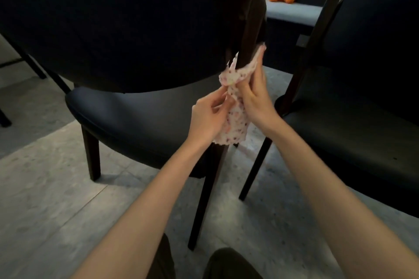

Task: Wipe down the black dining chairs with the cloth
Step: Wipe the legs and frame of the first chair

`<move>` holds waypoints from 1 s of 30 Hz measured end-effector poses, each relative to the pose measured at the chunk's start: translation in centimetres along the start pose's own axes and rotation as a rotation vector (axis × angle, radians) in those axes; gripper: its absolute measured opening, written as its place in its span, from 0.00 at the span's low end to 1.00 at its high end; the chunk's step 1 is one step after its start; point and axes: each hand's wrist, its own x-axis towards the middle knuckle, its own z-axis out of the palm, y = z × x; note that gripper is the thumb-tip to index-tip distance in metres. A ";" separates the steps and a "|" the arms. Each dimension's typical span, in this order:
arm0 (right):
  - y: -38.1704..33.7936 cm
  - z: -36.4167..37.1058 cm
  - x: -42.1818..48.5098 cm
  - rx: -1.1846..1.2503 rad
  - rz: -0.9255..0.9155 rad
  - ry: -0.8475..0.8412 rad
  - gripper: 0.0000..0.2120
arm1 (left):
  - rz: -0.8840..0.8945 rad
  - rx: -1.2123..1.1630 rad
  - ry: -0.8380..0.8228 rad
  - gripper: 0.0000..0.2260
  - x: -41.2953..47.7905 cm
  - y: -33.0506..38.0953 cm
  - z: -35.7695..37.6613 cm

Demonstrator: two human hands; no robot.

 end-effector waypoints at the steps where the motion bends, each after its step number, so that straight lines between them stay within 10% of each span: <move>1: -0.3 -0.1 0.5 -0.003 -0.009 0.010 0.34 | -0.002 0.015 0.017 0.15 0.1 0.1 0.0; 9: 1.9 1.8 -4.3 0.025 -0.034 0.004 0.32 | -0.110 0.099 0.121 0.13 -3.3 -3.2 -0.8; 16: -6.6 -0.6 1.4 -0.094 -0.318 0.337 0.24 | 0.063 -0.048 0.361 0.06 -2.8 3.5 -1.6; 30: -11.5 3.2 -0.1 0.139 -0.290 0.174 0.23 | 0.316 0.196 0.559 0.06 -4.6 5.3 -6.7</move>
